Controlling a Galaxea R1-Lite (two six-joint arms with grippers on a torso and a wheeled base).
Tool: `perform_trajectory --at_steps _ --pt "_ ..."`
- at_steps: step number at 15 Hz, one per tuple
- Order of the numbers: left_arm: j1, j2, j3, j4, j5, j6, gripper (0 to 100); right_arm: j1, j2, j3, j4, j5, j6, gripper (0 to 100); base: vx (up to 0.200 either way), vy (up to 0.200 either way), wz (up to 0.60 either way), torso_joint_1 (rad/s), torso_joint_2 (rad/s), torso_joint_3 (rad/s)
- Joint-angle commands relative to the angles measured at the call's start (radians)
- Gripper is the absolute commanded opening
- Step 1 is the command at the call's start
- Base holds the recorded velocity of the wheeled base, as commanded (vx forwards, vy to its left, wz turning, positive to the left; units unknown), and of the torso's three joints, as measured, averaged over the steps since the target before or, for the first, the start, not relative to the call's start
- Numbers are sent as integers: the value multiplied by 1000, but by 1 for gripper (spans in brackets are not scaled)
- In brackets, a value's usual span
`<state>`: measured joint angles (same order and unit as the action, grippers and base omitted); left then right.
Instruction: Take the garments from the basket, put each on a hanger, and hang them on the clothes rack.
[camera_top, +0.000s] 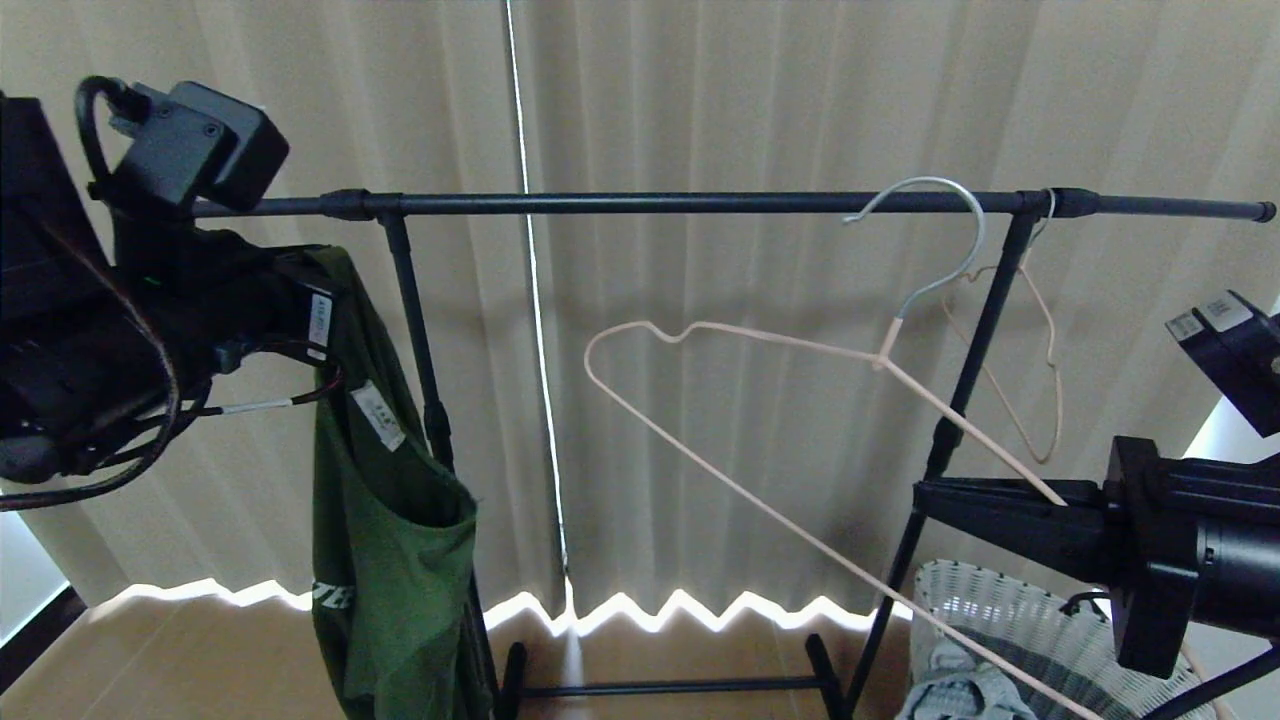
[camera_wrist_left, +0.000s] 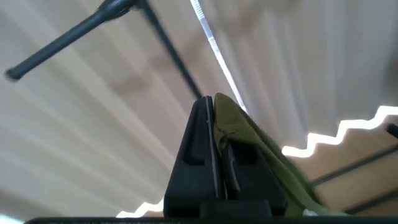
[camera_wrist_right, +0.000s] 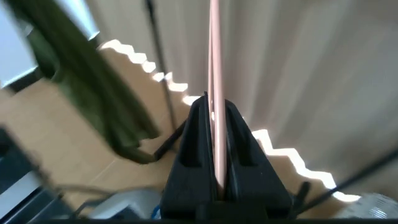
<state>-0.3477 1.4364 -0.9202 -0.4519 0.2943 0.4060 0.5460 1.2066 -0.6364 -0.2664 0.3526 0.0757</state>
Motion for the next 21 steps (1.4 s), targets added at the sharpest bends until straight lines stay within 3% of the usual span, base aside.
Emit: perform_trajectory --at_steps 1,3,4,5,6,8,13,18,21 --pt "-34 76 -63 52 2 -35 0 115 -1 -5 -20 0 16 0 0 0 0 0 0 0" --pt "-71 105 -135 113 2 -116 0 189 7 -6 -42 -1 59 0 0 0 0 0 0 0" --pt "-71 105 -135 113 2 -116 0 189 7 -6 -42 -1 59 0 0 0 0 0 0 0" --pt "-105 131 -201 173 2 -174 0 206 41 -5 -100 -3 70 0 0 0 0 0 0 0" --pt "-117 134 -216 187 2 -184 0 207 54 -5 -116 -4 70 0 0 0 0 0 0 0" --pt "-134 133 -230 190 2 -187 0 206 71 -8 -123 -4 70 0 0 0 0 0 0 0" --pt "-149 131 -238 202 91 -184 0 201 111 -49 -123 -7 72 0 0 0 0 0 0 0" --pt "-168 127 -235 203 105 -184 0 187 162 -95 -128 -10 72 0 0 0 0 0 0 0" --pt "-174 127 -230 203 141 -184 0 180 225 -103 -224 -60 73 0 0 0 0 0 0 0"
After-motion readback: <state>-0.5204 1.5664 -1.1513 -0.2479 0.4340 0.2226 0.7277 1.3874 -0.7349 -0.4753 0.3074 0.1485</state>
